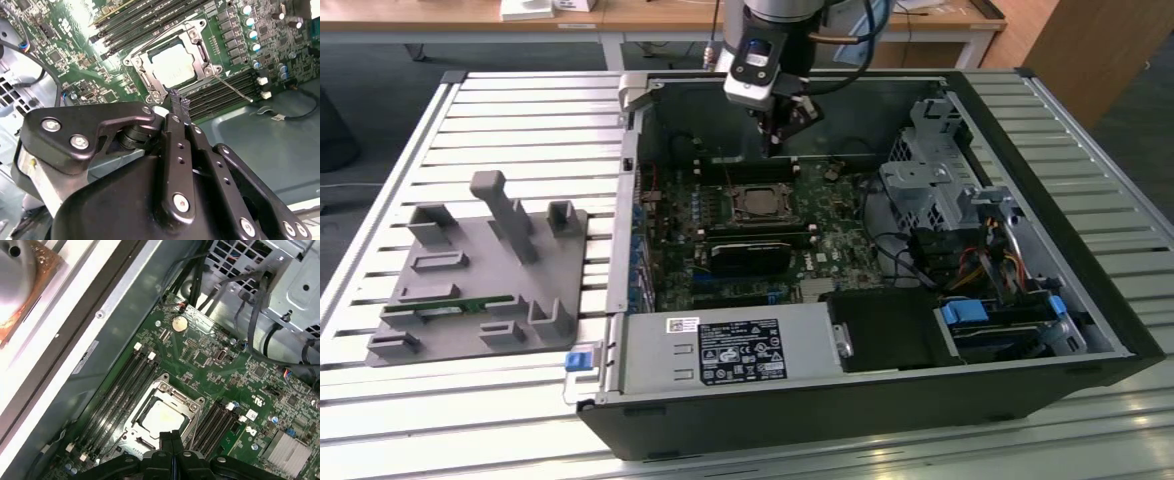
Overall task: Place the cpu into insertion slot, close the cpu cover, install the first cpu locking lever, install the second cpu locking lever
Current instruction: 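Install the first cpu locking lever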
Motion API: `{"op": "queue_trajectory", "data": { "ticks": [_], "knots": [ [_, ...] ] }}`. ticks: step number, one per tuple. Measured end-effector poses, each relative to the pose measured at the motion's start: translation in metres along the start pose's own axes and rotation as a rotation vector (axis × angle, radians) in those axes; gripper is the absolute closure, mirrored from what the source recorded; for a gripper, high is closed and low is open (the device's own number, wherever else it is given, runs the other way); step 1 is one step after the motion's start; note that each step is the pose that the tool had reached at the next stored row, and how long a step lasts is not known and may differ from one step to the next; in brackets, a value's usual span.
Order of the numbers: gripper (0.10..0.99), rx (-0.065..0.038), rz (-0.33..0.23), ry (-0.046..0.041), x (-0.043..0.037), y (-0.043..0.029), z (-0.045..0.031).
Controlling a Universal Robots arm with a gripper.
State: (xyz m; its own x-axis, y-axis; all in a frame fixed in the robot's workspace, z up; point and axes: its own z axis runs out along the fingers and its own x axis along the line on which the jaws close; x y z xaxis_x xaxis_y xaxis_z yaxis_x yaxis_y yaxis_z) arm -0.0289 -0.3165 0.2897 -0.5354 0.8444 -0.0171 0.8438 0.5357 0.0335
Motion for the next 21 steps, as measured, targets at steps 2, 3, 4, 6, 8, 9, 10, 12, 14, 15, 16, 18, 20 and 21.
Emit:
{"op": "queue_trajectory", "data": {
  "ticks": [2,3,4,6,8,9,10,12,14,15,16,18,20,21],
  "knots": [
    [0.98,0.0,-0.019,0.0006,0.0,0.0,0.0],
    [0.98,-0.001,-0.03,0.001,0.0,0.0,0.0],
    [0.98,-0.001,-0.039,0.0013,0.0,0.0,0.0],
    [0.98,-0.001,-0.056,0.0019,-0.0001,0.0,0.0],
    [0.98,-0.001,-0.073,0.0025,-0.0001,-0.0001,0.0],
    [0.98,-0.001,-0.082,0.0028,-0.0001,-0.0001,0.0],
    [0.98,-0.002,-0.091,0.0031,-0.0001,-0.0001,0.0],
    [0.98,-0.002,-0.11,0.0037,-0.0001,-0.0001,0.0],
    [0.98,-0.002,-0.129,0.0044,-0.0001,-0.0001,0.0],
    [0.98,-0.002,-0.139,0.0047,-0.0001,-0.0001,0.0],
    [0.98,-0.003,-0.149,0.005,-0.0001,-0.0001,0.0001],
    [0.98,-0.003,-0.169,0.0057,-0.0001,-0.0001,0.0001],
    [0.98,-0.003,-0.189,0.0064,-0.0001,-0.0001,0.0001],
    [0.98,-0.003,-0.2,0.0067,-0.0001,-0.0001,0.0001]
  ]
}}
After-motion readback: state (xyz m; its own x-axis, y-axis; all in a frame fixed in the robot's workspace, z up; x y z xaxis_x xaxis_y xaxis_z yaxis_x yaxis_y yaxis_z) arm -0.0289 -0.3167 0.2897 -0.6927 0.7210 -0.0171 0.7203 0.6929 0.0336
